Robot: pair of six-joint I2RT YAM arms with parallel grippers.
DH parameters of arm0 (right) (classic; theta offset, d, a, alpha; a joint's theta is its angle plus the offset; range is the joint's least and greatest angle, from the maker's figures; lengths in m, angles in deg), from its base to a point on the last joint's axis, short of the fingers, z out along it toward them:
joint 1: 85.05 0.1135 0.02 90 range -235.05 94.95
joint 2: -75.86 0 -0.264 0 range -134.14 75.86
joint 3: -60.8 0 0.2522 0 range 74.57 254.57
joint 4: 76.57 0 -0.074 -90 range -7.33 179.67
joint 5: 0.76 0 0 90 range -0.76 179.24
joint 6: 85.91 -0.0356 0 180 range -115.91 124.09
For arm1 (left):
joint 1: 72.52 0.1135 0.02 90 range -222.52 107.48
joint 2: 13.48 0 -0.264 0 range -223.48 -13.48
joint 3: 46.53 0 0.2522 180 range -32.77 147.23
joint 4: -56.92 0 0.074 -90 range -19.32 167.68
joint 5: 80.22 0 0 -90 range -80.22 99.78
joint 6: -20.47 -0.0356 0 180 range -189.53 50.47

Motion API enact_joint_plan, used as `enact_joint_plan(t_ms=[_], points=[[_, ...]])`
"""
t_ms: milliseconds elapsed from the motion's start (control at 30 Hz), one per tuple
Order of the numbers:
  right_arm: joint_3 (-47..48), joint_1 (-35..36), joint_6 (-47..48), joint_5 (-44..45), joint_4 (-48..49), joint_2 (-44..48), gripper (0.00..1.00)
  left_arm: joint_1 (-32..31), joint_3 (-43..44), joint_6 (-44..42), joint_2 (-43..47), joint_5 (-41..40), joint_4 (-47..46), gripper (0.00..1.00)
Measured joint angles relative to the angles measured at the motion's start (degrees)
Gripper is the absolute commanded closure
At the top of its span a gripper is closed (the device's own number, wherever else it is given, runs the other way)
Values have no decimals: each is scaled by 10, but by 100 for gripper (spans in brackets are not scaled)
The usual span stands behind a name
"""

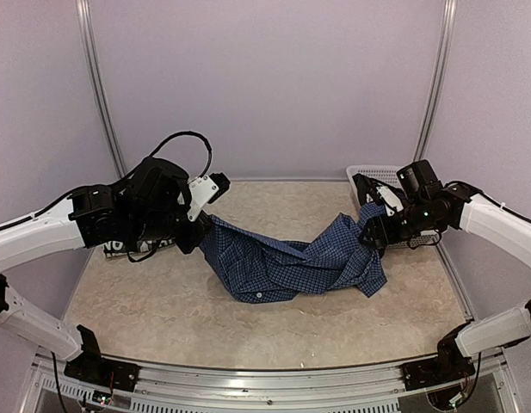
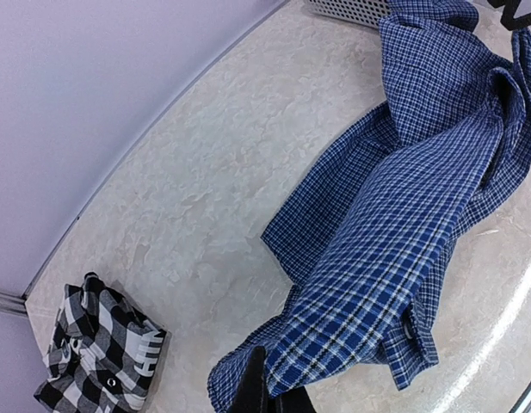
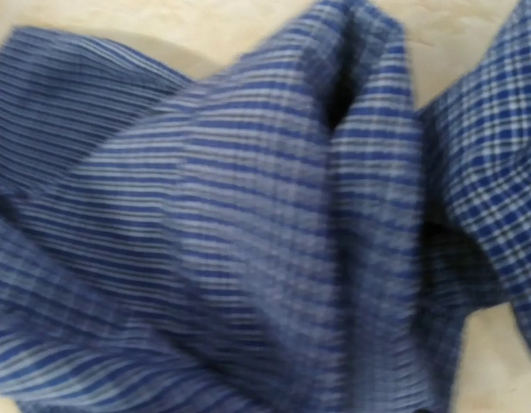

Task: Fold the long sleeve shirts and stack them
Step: Flatten out the crumpled shirt at the center of the board.

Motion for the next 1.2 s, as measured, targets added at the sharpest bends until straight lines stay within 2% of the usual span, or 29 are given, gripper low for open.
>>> enact_joint_plan(t_ms=[167, 333, 533, 667, 933, 1200], points=[[17, 0, 18, 12, -3, -32, 36, 0, -6, 0, 1, -18, -3, 100], [16, 5, 34, -37, -3, -22, 34, 0, -7, 3, 0, -37, -12, 100], [-33, 29, 33, -92, 6, 3, 35, 0, -12, 4, 1, -49, -45, 100], [-60, 39, 14, -108, 10, 14, 39, 0, -19, 5, 2, -50, -56, 100], [-108, 97, -46, -79, 35, 16, 38, 21, -20, 19, -7, -62, -56, 100], [-207, 147, -71, -44, 132, 60, 33, 54, -20, 32, -33, -45, -55, 100]])
